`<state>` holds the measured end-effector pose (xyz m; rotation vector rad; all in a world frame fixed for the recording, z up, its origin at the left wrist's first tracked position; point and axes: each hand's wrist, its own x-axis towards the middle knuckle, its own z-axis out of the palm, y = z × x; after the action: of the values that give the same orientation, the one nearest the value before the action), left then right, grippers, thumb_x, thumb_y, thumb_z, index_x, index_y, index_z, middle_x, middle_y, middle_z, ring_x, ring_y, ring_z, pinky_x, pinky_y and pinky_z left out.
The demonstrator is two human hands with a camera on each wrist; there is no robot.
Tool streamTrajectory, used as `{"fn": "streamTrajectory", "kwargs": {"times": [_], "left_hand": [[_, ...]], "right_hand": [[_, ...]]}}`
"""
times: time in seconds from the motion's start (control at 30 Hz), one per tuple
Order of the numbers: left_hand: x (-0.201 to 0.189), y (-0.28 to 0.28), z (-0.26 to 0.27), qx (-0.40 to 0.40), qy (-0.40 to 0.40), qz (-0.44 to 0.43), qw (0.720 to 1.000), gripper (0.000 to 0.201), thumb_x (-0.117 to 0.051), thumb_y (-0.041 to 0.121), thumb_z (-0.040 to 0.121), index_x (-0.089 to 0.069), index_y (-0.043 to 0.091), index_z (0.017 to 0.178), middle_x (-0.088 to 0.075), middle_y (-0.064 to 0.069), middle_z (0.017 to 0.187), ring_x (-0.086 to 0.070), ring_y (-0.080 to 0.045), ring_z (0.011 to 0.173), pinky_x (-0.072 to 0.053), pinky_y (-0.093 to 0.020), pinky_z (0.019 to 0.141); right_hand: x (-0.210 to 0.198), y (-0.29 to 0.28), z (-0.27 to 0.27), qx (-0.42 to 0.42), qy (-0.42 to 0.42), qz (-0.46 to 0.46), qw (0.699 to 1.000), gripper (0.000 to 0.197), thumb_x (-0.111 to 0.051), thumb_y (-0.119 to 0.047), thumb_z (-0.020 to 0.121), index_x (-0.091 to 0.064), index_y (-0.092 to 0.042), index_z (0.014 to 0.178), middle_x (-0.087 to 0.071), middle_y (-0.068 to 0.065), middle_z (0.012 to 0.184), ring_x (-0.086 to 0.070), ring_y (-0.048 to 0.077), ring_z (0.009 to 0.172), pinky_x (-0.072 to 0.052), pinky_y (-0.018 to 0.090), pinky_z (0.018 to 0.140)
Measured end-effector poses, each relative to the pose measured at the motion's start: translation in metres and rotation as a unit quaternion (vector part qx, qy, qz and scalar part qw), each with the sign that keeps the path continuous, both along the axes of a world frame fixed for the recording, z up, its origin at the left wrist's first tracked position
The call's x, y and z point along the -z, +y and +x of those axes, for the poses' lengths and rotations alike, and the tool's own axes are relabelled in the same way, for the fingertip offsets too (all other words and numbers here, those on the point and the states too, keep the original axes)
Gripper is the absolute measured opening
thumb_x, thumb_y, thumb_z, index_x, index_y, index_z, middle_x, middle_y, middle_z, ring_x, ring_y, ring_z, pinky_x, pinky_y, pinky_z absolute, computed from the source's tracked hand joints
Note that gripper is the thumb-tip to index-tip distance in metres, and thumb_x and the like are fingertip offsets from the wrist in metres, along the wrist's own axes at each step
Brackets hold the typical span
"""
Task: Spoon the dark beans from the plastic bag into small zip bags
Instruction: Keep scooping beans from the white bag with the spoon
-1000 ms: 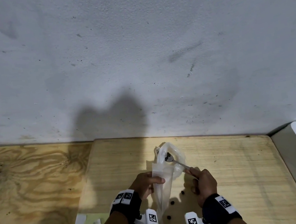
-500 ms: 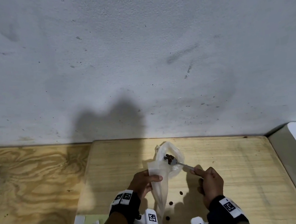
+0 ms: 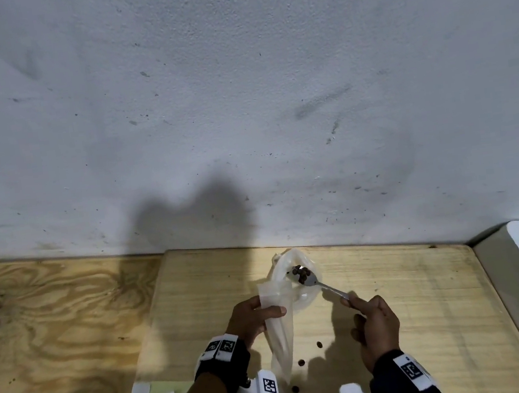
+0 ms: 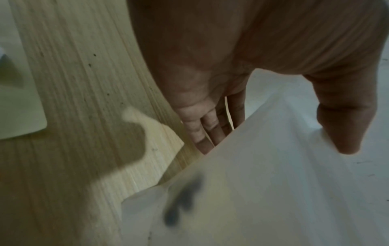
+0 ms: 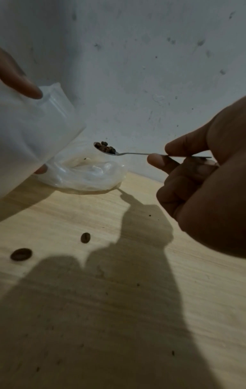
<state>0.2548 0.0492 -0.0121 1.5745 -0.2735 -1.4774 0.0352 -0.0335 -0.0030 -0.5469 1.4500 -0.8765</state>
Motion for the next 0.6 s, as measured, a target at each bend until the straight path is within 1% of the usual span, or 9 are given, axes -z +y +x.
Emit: {"fn": "streamTrajectory", "kwargs": {"times": [0.03, 0.1, 0.17, 0.23, 0.3, 0.4, 0.47, 0.53, 0.6], "left_hand": [[0.000, 0.000, 0.000, 0.007, -0.009, 0.003, 1.000, 0.061, -0.086, 0.027, 0.040, -0.077, 0.012, 0.098, -0.076, -0.014, 0.100, -0.069, -0.035, 0.100, -0.056, -0.046, 0.092], [-0.003, 0.001, 0.000, 0.024, -0.026, 0.011, 0.999, 0.055, -0.088, 0.029, 0.041, -0.078, 0.019, 0.095, -0.076, -0.009, 0.098, -0.070, -0.032, 0.099, -0.054, -0.049, 0.095], [-0.006, 0.001, -0.002, 0.040, -0.045, 0.016, 0.998, 0.048, -0.088, 0.032, 0.043, -0.079, 0.025, 0.090, -0.077, -0.004, 0.097, -0.070, -0.029, 0.099, -0.054, -0.048, 0.095], [-0.007, 0.001, -0.003, 0.046, -0.053, 0.017, 0.997, 0.047, -0.089, 0.034, 0.044, -0.079, 0.027, 0.089, -0.077, -0.003, 0.097, -0.070, -0.028, 0.100, -0.054, -0.049, 0.096], [-0.006, 0.001, -0.003, 0.044, -0.057, 0.018, 0.997, 0.048, -0.089, 0.034, 0.044, -0.079, 0.025, 0.090, -0.077, -0.004, 0.097, -0.070, -0.029, 0.099, -0.053, -0.050, 0.096], [-0.004, 0.000, -0.003, 0.035, -0.050, 0.024, 0.998, 0.054, -0.087, 0.033, 0.042, -0.078, 0.019, 0.094, -0.076, -0.011, 0.099, -0.069, -0.033, 0.101, -0.052, -0.050, 0.095], [-0.003, -0.001, -0.002, 0.018, -0.033, 0.029, 0.999, 0.061, -0.087, 0.030, 0.039, -0.077, 0.012, 0.097, -0.074, -0.016, 0.103, -0.067, -0.038, 0.104, -0.051, -0.051, 0.096], [-0.002, -0.002, 0.000, 0.008, -0.026, 0.031, 0.999, 0.067, -0.087, 0.029, 0.037, -0.075, 0.010, 0.101, -0.074, -0.017, 0.106, -0.067, -0.037, 0.104, -0.053, -0.051, 0.096], [-0.006, -0.003, 0.001, 0.023, -0.045, 0.024, 0.998, 0.066, -0.087, 0.030, 0.038, -0.074, 0.016, 0.100, -0.074, -0.013, 0.106, -0.068, -0.032, 0.102, -0.056, -0.045, 0.091]], "right_hand": [[-0.002, -0.002, 0.000, 0.005, -0.002, 0.000, 1.000, 0.054, -0.070, -0.003, 0.083, -0.027, -0.025, 0.059, -0.068, 0.011, 0.071, -0.023, 0.013, 0.050, -0.021, 0.025, 0.044], [-0.005, -0.006, -0.002, 0.010, 0.001, -0.005, 1.000, 0.054, -0.071, -0.004, 0.083, -0.027, -0.025, 0.059, -0.069, 0.006, 0.067, -0.025, 0.012, 0.049, -0.022, 0.024, 0.044], [-0.005, -0.010, -0.004, 0.010, 0.009, -0.012, 1.000, 0.054, -0.072, -0.004, 0.082, -0.028, -0.026, 0.059, -0.071, 0.008, 0.069, -0.026, 0.012, 0.048, -0.021, 0.024, 0.044], [-0.003, -0.014, -0.007, 0.006, 0.026, -0.024, 0.999, 0.055, -0.073, -0.004, 0.080, -0.029, -0.026, 0.057, -0.071, 0.015, 0.072, -0.026, 0.013, 0.047, -0.021, 0.025, 0.045], [-0.001, -0.016, -0.007, -0.014, 0.056, -0.037, 0.998, 0.055, -0.076, -0.007, 0.078, -0.030, -0.024, 0.053, -0.059, 0.019, 0.070, -0.025, 0.016, 0.048, -0.022, 0.028, 0.048], [0.002, -0.018, 0.001, -0.041, 0.105, -0.045, 0.993, 0.055, -0.078, -0.008, 0.073, -0.030, -0.022, 0.051, -0.042, 0.013, 0.069, -0.027, 0.020, 0.059, -0.025, 0.033, 0.055], [0.002, -0.018, 0.010, -0.050, 0.127, -0.055, 0.989, 0.054, -0.078, -0.008, 0.070, -0.029, -0.021, 0.052, -0.033, 0.010, 0.067, -0.026, 0.021, 0.063, -0.026, 0.037, 0.061], [0.001, -0.019, 0.018, -0.056, 0.138, -0.066, 0.987, 0.053, -0.078, -0.007, 0.068, -0.029, -0.021, 0.054, -0.029, 0.008, 0.065, -0.026, 0.020, 0.062, -0.027, 0.036, 0.061], [-0.001, -0.019, 0.024, -0.057, 0.147, -0.074, 0.985, 0.051, -0.077, -0.005, 0.068, -0.030, -0.019, 0.055, -0.029, 0.006, 0.062, -0.028, 0.019, 0.060, -0.030, 0.034, 0.060]]}}
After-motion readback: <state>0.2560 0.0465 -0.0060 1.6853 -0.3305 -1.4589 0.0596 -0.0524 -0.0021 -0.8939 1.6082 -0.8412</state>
